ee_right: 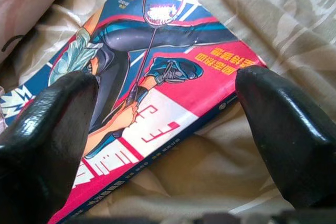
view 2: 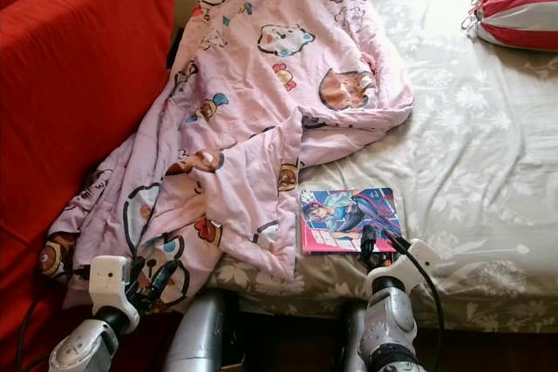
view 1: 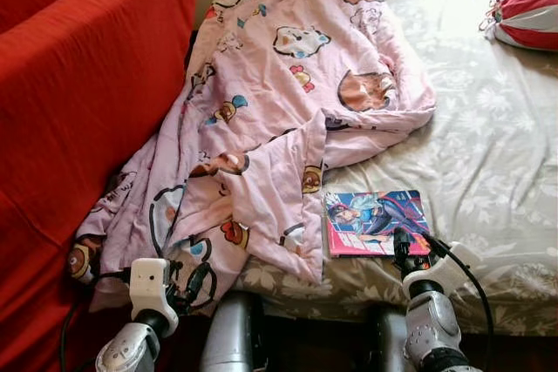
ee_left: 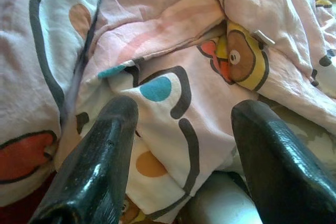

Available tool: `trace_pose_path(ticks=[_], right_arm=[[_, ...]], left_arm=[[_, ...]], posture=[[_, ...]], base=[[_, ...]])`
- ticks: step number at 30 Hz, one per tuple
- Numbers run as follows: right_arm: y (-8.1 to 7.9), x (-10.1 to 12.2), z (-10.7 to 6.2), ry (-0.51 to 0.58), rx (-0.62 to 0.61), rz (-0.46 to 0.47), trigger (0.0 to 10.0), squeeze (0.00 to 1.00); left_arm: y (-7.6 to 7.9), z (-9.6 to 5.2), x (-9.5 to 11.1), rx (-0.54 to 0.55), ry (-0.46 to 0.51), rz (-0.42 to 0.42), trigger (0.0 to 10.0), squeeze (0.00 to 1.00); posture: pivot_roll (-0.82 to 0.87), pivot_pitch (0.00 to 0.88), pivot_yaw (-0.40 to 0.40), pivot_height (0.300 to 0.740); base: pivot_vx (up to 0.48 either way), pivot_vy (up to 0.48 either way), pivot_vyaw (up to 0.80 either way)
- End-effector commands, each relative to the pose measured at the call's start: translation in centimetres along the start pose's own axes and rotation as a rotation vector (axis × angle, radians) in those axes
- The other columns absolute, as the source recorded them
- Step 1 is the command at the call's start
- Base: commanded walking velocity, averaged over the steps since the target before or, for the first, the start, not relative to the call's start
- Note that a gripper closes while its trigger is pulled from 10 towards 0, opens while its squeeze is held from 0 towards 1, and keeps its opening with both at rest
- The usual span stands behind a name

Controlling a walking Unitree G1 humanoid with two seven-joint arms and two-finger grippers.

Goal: Clean up the room

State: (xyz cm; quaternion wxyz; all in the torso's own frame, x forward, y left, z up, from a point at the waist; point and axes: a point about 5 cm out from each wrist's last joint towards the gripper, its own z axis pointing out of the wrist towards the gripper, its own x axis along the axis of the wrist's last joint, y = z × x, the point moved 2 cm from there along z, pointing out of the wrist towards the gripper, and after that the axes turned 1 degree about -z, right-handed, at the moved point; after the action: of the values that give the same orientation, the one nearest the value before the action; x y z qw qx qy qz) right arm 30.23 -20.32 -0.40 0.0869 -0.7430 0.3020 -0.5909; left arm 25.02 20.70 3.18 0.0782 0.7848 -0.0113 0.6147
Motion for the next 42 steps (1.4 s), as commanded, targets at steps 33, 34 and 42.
trace_pose_path(ticks=[33, 34, 42], right_arm=[[1.7, 1.0, 0.4, -0.002, -0.018, 0.183, 10.0, 0.0], [2.0, 1.0, 0.4, 0.002, -0.027, 0.213, 10.0, 0.0], [2.5, 0.9, 0.1, 0.012, -0.016, 0.313, 10.0, 0.0]], left_arm=[[-1.7, -3.2, 0.2, 0.03, -0.068, 0.075, 10.0, 0.0], [-1.7, -3.3, 0.2, 0.029, -0.069, 0.075, 10.0, 0.0], [-1.5, -3.6, 0.5, 0.016, -0.073, 0.094, 10.0, 0.0]], posture=[[0.27, 0.264, 0.152, 0.59], [0.28, 0.268, 0.154, 0.59], [0.3, 0.289, 0.173, 0.59]], base=[[0.0, 0.0, 0.0], [0.0, 0.0, 0.0], [0.0, 0.0, 0.0]])
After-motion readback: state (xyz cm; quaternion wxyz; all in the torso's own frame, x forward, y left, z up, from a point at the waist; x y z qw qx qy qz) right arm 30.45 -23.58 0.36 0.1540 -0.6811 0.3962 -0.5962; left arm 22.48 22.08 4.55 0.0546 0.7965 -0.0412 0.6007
